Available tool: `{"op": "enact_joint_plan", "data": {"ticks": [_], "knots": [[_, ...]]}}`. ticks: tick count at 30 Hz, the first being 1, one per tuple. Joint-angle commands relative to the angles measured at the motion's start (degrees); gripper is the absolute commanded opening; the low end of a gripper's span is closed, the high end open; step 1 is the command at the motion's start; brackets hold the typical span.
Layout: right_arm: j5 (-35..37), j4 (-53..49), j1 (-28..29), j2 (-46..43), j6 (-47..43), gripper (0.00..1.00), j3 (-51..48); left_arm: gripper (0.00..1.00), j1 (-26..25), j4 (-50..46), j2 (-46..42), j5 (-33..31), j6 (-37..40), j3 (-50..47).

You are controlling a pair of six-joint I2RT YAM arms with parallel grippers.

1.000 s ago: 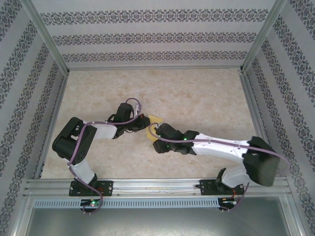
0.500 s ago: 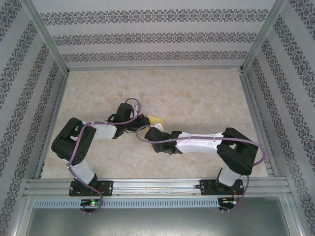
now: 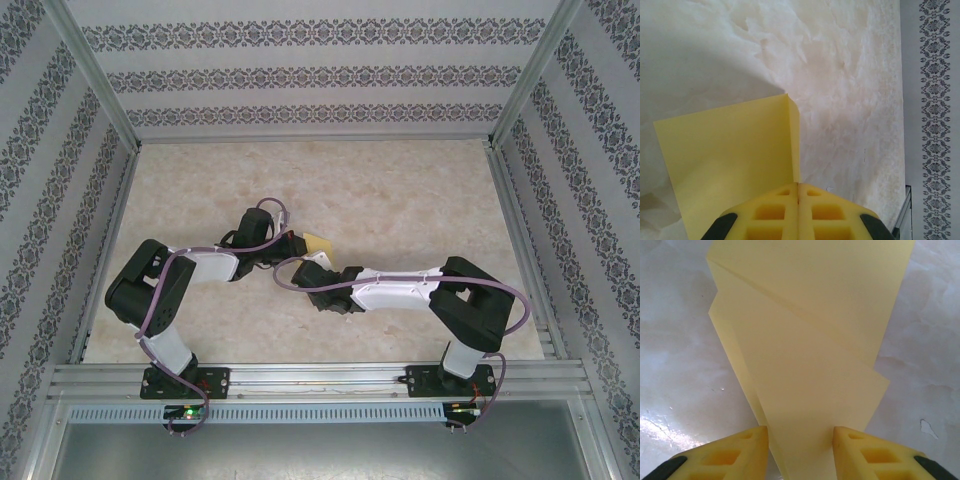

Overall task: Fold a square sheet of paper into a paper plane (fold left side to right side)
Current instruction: Fourth fold the wing at the center of the table.

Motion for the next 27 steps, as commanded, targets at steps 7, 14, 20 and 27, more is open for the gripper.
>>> {"op": "enact_joint_plan", "data": {"ticks": [7,14,20,27], "knots": [[2.1,-0.9,0.6,0.9,-0.4,0.19,0.9,0.13,-0.5,-1.3,-0.9,-1.0,0.4,0.6],[1.5,-1.0,0.4,0.9,-0.6,0.0,0.5,0.26,2.4,-2.4,-3.9,-1.4,1.4,-2.2],[-1.1,-0.9,-0.6,-0.7,-1.4,0.0,0.1,0.29,9.0,-5.8,-9.7,0.8,3.5,-5.6],[-15.8,4.6,-5.9,-5.7,-2.2,0.0,-3.8,0.3,14.4,-15.7,-17.6,2.1,9.6,-6.8]]}}
